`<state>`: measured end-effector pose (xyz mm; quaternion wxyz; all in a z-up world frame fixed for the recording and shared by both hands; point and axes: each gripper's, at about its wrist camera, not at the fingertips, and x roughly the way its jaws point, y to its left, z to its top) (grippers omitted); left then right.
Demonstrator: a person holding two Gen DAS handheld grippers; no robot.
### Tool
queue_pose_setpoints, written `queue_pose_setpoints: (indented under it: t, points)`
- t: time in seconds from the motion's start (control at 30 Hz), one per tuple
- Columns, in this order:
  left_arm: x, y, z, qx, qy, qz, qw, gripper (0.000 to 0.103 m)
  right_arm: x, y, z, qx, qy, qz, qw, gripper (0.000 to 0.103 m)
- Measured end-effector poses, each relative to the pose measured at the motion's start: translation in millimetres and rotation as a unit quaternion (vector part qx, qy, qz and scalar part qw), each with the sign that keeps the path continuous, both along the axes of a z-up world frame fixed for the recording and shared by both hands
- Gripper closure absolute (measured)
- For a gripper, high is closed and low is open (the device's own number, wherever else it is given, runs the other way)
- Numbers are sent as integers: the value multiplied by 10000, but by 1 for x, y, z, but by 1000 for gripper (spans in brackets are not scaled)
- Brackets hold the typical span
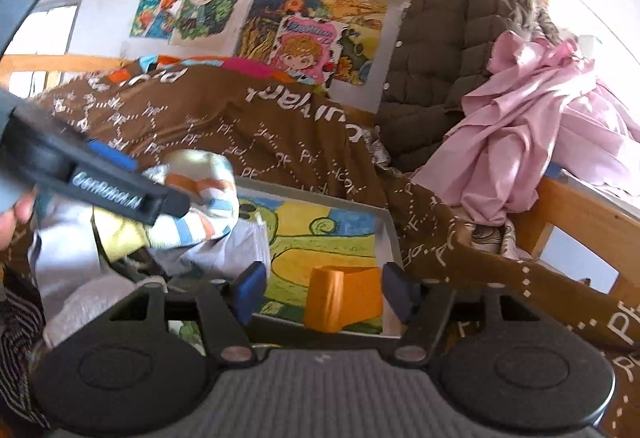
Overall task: Organize soft objects
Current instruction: 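Open the left tool over the tray while the right tool releases the orange item into it, then move both tools back over the remaining pile beside the tray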
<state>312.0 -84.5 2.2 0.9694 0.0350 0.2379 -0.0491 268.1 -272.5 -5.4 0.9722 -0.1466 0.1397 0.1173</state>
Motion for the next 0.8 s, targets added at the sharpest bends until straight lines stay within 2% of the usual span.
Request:
queue_pose_setpoints:
  t: [0.23, 0.4, 0.6, 0.8]
  points:
    - [-21, 4, 11, -1, -175, 96, 9998, 14, -8, -9, 14, 392, -13, -103, 9992, 22]
    - [-37, 11, 21, -178, -341, 289, 9988, 4, -17, -8, 22, 563, -31, -143, 9983, 16]
    - [-61, 21, 29, -282, -516, 524, 9969, 1, -32, -11, 34, 814, -7, -181, 9965, 10]
    - [-105, 41, 33, -393, -586, 776, 9945, 1, -57, -8, 45, 997, -47, -107, 9949, 4]
